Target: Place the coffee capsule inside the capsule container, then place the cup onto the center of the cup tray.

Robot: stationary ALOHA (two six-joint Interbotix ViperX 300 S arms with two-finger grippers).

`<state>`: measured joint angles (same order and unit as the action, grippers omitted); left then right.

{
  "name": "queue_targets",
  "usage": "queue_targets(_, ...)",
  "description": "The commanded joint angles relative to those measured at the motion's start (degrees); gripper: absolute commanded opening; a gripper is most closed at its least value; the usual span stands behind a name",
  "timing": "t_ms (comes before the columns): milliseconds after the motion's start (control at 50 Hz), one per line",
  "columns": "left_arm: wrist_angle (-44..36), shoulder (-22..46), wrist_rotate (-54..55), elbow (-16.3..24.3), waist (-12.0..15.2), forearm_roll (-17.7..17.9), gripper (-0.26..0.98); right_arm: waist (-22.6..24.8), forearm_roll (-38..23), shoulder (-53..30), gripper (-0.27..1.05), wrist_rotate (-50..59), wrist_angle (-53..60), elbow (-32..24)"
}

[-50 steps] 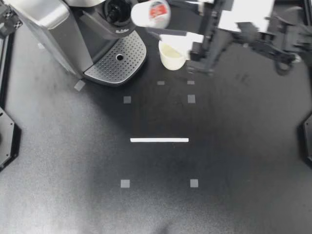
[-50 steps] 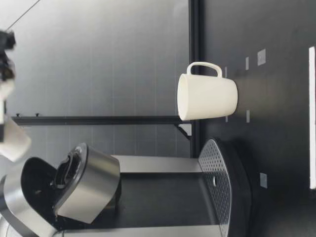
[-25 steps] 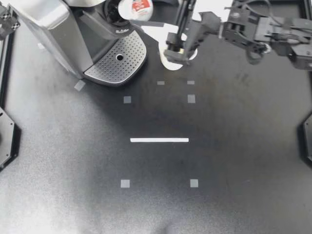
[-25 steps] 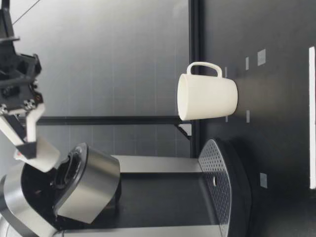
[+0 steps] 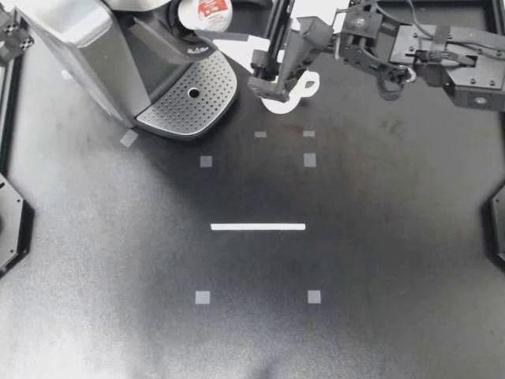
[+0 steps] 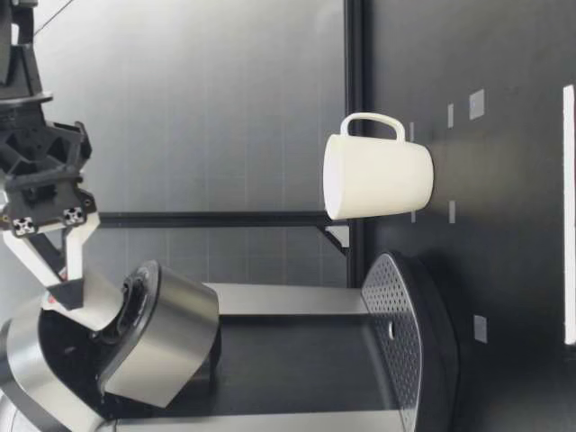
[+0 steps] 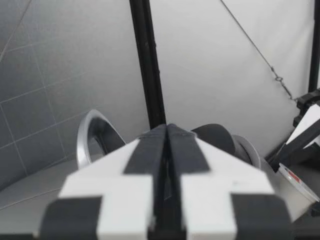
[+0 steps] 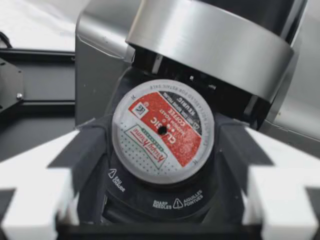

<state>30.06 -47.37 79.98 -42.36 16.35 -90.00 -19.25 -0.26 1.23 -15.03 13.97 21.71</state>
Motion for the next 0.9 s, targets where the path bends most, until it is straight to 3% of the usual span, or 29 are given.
queue_targets(0,0.0,0.09,-0.09,0.7,0.09,-0.35,0.05,-0.35,-0.18,0.79,0.55,-0.09,0.26,-1.49)
queue_targets(700,0.0,0.09,-0.18,0.62,0.0,-0.44,0.05,-0.88,-0.35,-1.23,0.56,-0.09,0.26,-2.64)
queue_targets(880,0.0,0.0,-0.18,0.53,0.09,-0.44,0.05,-0.88,-0.35,-1.76,0.64,0.0,0.18,-3.16)
